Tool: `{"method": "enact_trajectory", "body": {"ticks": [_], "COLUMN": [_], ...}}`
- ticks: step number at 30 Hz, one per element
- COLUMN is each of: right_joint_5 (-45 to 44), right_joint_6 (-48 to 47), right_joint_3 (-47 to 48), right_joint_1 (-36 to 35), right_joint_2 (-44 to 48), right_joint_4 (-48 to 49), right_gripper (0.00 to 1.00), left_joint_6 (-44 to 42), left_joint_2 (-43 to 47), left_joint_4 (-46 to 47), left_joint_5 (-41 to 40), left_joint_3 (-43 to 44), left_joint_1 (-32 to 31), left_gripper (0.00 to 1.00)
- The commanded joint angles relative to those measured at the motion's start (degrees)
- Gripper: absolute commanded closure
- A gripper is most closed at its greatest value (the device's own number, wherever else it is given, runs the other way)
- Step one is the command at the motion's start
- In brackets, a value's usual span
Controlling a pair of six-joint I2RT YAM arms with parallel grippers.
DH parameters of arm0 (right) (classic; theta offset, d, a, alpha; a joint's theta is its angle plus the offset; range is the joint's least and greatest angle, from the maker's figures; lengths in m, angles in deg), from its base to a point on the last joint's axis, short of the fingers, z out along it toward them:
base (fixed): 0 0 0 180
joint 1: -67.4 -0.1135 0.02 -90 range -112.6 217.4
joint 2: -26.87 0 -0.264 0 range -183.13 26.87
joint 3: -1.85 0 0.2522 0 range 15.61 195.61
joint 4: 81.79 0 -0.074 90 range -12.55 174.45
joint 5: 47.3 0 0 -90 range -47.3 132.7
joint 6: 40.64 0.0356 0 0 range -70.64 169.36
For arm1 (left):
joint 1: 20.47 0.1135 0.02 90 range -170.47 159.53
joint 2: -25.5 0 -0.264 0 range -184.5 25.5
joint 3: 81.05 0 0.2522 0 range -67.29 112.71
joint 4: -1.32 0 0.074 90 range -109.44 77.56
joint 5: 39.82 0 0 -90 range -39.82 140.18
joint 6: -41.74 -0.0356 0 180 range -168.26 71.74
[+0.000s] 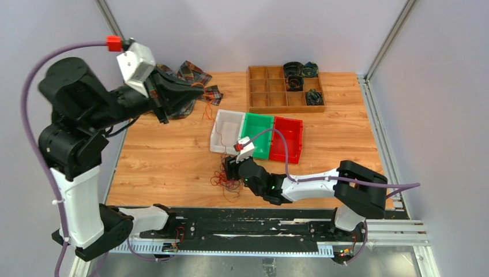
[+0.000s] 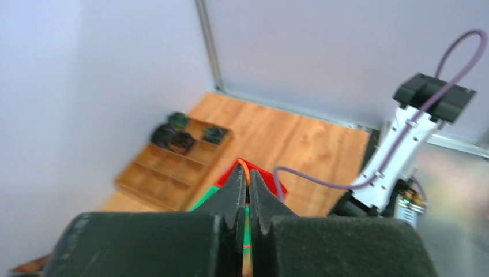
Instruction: Untangle the cables
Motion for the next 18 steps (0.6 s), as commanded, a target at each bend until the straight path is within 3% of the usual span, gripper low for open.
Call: {"method": "enact_trajectory", "body": {"ticks": [1,5,18], "right_joint_5": [-2.21,-1.55,-0.80], "right_joint_6": [1.44,2.11,6.20], "right_joint_3": [-1.68,-2.27,-6.07], "right_joint_1": [-0.01,0.03,-0.01], "right_joint_2": [-1.45,-2.03,-1.74], "right_joint_4": [2.38,1.97,0.41], "right_gripper": [0.45,0.45,0.48], "left_joint_6": [-3.95,-5.36,-13.47], "left_joint_2": [-2.09,-3.22,3.51], "left_joint_4": [0.62,2.77,32.78], "left_joint_5": [-8.75,-15.99,-39.28], "left_joint_3": [8.55,14.25,9.62], "left_joint_1": [-0.28,-0.28,-0.29], "left_gripper": [0.99,0.99,0.99]}}
